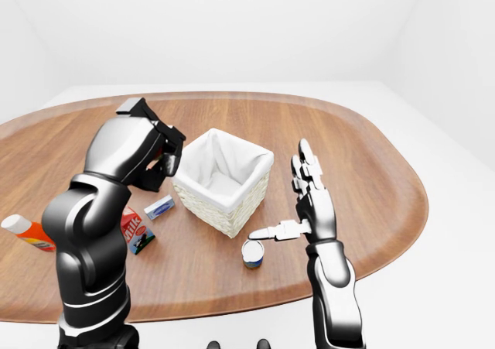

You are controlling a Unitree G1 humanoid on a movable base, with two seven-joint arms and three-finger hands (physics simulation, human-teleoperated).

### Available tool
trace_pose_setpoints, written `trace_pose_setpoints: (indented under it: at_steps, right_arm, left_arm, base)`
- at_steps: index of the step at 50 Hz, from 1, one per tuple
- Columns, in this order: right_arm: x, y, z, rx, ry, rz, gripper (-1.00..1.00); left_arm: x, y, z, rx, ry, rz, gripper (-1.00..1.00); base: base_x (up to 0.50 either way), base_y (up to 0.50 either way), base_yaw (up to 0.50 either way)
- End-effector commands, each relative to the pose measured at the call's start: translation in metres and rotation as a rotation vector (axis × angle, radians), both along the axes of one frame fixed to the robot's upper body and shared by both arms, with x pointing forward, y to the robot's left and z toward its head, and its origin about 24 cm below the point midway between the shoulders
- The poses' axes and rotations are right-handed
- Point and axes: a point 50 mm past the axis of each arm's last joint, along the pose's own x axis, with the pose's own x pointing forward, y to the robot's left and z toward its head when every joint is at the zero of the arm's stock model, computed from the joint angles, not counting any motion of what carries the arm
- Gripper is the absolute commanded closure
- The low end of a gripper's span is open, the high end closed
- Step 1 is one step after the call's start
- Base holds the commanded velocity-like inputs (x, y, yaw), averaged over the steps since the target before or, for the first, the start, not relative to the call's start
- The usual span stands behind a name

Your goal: Pick up the tomato sauce, and put it in the basket.

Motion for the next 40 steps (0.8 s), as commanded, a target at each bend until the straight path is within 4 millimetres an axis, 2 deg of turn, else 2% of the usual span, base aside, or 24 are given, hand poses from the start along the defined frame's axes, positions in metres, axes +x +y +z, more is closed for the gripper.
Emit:
trace_pose_setpoints:
  at_steps: [1,8,10,15,26,40]
  right_arm:
    - [-0.001,0.000,0.003,0.001,-0.015,-0.001,-1.00]
    - [-0.001,0.000,0.006,0.001,-0.026,-0.003,-1.00]
    - [-0.001,-0.001,0.005,0.002,-0.021,-0.003,-1.00]
    - [0.000,-0.001,0.004,0.002,-0.016,-0.003,-1.00]
    - [0.001,0.000,0.001,0.002,-0.002,-0.001,-1.00]
    - [0.001,0.000,0.000,0.002,0.002,-0.001,-1.00]
  left_arm:
    - [0.024,0.000,-0.006,-0.004,0.088,-0.057,1.00]
    - [0.039,-0.003,-0.015,-0.024,0.168,-0.112,1.00]
    - [0.051,-0.002,-0.018,-0.046,0.216,-0.135,1.00]
    - [0.066,0.000,-0.018,-0.071,0.268,-0.166,1.00]
    - [0.094,0.001,-0.007,-0.117,0.279,-0.178,1.00]
    - [0.122,0.006,-0.016,-0.193,0.340,-0.146,1.00]
  base:
    - [0.00,0.00,0.00]
    - [0.00,0.00,0.00]
    - [0.00,0.00,0.00]
    - [0.00,0.00,0.00]
    - [0.00,0.00,0.00]
    - [0.00,0.00,0.00]
